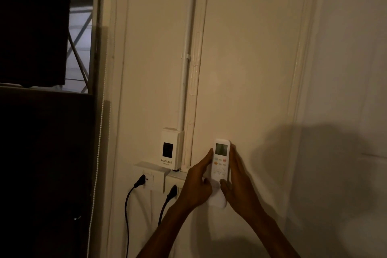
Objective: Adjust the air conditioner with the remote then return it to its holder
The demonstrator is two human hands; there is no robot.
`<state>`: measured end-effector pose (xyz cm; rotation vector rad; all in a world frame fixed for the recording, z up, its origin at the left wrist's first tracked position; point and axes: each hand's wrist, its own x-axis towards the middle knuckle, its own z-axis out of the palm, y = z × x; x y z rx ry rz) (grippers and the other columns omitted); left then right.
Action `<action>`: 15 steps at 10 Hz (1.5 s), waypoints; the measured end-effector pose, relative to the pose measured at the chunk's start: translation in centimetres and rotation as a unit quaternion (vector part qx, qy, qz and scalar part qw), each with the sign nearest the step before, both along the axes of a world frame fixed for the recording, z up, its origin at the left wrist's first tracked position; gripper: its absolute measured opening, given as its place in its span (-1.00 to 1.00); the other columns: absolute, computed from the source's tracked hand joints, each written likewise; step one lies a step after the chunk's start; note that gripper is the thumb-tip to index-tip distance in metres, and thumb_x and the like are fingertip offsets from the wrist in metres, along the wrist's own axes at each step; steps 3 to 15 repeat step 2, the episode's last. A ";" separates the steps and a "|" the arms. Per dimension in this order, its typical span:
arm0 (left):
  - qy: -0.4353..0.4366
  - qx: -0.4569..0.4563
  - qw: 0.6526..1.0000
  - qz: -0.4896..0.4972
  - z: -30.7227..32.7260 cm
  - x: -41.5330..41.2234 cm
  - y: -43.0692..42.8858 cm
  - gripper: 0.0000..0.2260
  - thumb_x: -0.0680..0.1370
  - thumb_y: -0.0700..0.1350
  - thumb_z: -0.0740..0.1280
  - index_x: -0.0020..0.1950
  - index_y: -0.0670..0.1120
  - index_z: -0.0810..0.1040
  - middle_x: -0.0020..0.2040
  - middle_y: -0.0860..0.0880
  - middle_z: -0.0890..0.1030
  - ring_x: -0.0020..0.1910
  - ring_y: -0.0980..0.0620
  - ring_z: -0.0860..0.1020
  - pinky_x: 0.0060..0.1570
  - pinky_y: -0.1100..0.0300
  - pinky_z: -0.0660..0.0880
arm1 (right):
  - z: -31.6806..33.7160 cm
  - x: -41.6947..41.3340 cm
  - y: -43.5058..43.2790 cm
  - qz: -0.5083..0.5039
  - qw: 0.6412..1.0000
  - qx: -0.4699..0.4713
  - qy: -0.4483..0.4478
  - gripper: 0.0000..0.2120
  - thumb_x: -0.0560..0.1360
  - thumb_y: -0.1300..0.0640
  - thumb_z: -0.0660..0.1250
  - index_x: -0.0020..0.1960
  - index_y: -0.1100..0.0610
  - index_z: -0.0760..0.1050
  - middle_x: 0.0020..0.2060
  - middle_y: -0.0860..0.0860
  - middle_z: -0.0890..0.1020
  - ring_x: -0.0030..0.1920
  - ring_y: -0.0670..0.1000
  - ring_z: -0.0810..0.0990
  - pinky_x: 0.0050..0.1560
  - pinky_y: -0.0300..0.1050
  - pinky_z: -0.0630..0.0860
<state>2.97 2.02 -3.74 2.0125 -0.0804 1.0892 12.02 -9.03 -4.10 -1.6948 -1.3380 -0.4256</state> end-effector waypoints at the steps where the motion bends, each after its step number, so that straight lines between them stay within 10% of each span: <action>1: 0.061 0.038 0.997 0.008 0.5 -1.4 0.5 -0.38 0.47 -0.33 0.30 0.47 -0.12 0.13 0.37 0.06 0.31 0.31 0.34 0.28 0.22 0.60 0.22 | -0.5 -0.5 -0.2 0.020 0.997 0.020 0.069 -0.25 0.34 -0.26 0.31 0.41 -0.27 -0.01 0.40 -0.06 0.26 0.38 -0.07 0.29 0.40 0.01 0.28; 2: 0.115 0.096 0.989 0.002 1.5 -3.6 0.5 -0.39 0.50 -0.31 0.28 0.49 -0.14 0.08 0.38 0.04 0.28 0.33 0.19 0.24 0.28 0.46 0.18 | 0.1 -2.0 -0.7 -0.032 0.997 0.031 0.070 -0.33 0.46 0.11 0.32 0.34 -0.19 -0.06 0.37 -0.11 0.18 0.36 -0.09 0.22 0.38 -0.07 0.22; 15: 0.115 0.096 0.989 0.002 1.5 -3.6 0.5 -0.39 0.50 -0.31 0.28 0.49 -0.14 0.08 0.38 0.04 0.28 0.33 0.19 0.24 0.28 0.46 0.18 | 0.1 -2.0 -0.7 -0.032 0.997 0.031 0.070 -0.33 0.46 0.11 0.32 0.34 -0.19 -0.06 0.37 -0.11 0.18 0.36 -0.09 0.22 0.38 -0.07 0.22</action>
